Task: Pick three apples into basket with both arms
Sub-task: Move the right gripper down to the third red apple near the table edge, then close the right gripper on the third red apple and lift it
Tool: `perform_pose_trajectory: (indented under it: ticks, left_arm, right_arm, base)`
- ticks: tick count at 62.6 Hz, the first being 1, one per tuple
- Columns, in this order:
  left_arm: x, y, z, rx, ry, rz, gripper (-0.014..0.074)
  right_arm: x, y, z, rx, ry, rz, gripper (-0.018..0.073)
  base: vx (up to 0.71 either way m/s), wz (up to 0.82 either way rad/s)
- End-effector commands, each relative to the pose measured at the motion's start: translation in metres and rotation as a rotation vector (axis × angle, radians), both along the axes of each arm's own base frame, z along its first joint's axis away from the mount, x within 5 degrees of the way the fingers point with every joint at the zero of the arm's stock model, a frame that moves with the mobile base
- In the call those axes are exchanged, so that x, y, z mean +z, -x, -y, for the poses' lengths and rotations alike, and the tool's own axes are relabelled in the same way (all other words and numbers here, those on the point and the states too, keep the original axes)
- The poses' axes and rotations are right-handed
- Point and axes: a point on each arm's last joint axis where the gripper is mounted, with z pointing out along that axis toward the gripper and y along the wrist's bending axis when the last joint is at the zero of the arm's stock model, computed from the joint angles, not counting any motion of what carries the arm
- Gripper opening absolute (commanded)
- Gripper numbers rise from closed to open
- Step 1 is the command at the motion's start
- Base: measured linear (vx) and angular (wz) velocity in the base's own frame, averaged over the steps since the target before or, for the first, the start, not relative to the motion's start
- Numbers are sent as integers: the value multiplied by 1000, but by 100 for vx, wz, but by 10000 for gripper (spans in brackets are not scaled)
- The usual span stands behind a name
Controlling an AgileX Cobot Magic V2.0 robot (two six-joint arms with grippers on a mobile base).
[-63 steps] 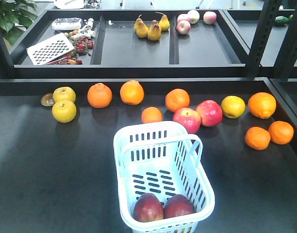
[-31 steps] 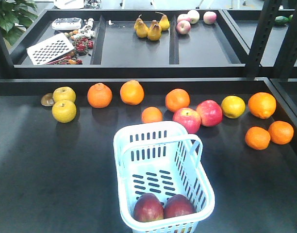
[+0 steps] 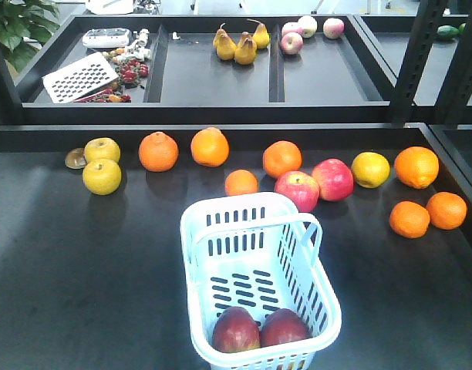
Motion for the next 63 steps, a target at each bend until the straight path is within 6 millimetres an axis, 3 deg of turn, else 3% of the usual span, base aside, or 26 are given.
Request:
perform_pose_trajectory:
  ticks: [1,23,51,63]
  left_arm:
    - [11,-4,1,35,64,25,-7]
    - [11,-4,1,35,64,25,-7]
    - [11,-4,1,35,64,24,-7]
    - [11,-4,1,35,64,25,-7]
  right_arm:
    - [13,-5,5,6,38,65,594]
    - [11,-7,5,6,39,77,594]
    - [-34,-9,7,21,-23,-43,594]
    - [-38,-10,6,12,-32,-45,568]
  base:
    - [0,0]
    - [0,0]
    - [0,0]
    - [0,0]
